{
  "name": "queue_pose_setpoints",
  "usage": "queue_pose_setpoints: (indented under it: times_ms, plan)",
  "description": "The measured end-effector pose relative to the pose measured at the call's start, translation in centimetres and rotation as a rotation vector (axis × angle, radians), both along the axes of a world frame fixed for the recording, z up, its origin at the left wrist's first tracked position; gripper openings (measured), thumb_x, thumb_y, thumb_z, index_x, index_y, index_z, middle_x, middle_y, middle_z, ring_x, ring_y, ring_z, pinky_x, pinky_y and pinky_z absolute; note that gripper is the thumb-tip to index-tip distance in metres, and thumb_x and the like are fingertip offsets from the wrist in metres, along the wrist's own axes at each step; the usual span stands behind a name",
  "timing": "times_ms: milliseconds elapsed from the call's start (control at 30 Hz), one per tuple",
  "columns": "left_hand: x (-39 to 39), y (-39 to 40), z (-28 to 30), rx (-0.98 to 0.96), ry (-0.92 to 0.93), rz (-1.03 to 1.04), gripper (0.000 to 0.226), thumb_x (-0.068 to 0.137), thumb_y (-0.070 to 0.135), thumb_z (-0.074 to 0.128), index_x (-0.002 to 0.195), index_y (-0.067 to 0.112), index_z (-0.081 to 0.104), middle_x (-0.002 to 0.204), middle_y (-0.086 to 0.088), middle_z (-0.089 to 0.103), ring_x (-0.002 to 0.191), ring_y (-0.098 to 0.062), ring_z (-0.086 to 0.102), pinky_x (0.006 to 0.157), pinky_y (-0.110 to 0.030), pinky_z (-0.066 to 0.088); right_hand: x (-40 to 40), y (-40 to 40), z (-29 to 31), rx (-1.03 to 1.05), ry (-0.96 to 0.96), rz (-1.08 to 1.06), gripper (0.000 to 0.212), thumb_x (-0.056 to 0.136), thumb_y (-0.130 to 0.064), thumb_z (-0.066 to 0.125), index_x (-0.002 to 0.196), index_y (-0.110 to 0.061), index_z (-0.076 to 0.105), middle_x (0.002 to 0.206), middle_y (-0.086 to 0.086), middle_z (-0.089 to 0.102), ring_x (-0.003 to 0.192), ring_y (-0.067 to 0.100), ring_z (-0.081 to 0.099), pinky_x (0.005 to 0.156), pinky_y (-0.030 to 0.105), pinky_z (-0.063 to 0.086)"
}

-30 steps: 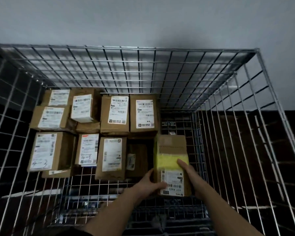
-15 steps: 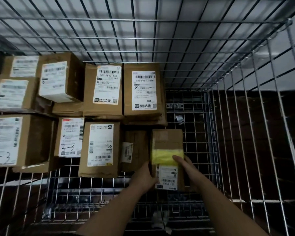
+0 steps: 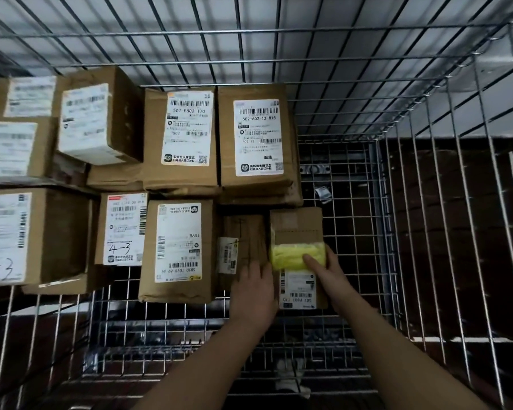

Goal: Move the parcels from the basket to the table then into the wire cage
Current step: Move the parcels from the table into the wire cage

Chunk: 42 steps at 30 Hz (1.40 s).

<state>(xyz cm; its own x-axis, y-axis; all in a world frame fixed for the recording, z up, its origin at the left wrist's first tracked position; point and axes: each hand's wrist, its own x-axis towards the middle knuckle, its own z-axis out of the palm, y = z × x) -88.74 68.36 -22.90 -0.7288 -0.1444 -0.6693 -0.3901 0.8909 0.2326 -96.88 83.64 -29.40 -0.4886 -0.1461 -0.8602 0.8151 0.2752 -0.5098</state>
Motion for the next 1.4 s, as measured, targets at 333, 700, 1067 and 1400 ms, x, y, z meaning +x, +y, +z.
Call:
queue_pose_setpoints:
  times_ms: [333, 700, 1067, 1400]
  plan:
    - [1.0, -0.1, -0.8, -0.045, -0.098, -0.100, 0.085, 0.089, 0.037, 0.059, 0.151, 0.014, 0.006, 0.158, -0.008, 0.001, 0.146, -0.030, -0.001, 0.114, -0.043, 0.024, -0.1, -1.7, -0.2, 0.133, 0.150, 0.088, 0.066, 0.095, -0.024, 0.058, 0.150, -0.013, 0.023, 0.137, 0.012, 0.049, 0.117, 0.029, 0.055, 0.094, 0.042, 0.049]
    - [-2.2, -2.3, 7.5, 0.089, -0.058, -0.033, 0.059, 0.094, 0.032, 0.049, 0.145, 0.016, 0.023, 0.138, -0.010, 0.042, 0.119, -0.030, 0.048, 0.089, -0.038, 0.045, -2.1, -3.1, 9.7, 0.587, 0.221, 0.592, 0.061, 0.097, -0.042, 0.049, 0.146, -0.010, 0.031, 0.143, 0.014, 0.040, 0.123, 0.032, 0.047, 0.095, 0.039, 0.045]
    - [-6.0, -8.7, 36.8, -0.358, 0.358, 0.041, 0.037, 0.093, 0.035, 0.047, 0.124, 0.014, 0.043, 0.124, -0.009, 0.055, 0.110, -0.030, 0.056, 0.084, -0.038, 0.042, -5.8, -8.7, 40.7, 0.674, 0.948, 0.836, 0.032, 0.093, -0.030, 0.054, 0.119, -0.013, 0.052, 0.119, 0.006, 0.055, 0.110, 0.025, 0.052, 0.088, 0.038, 0.048]
    - [3.2, -16.8, 54.6, -0.525, 0.528, 0.291, 0.038, 0.091, 0.036, 0.046, 0.122, 0.013, 0.043, 0.124, -0.009, 0.055, 0.113, -0.029, 0.055, 0.088, -0.037, 0.041, -0.5, -19.2, 60.3, 0.560, 1.291, 0.891, 0.019, 0.087, -0.025, 0.056, 0.104, -0.017, 0.059, 0.114, 0.005, 0.060, 0.111, 0.026, 0.054, 0.088, 0.032, 0.042]
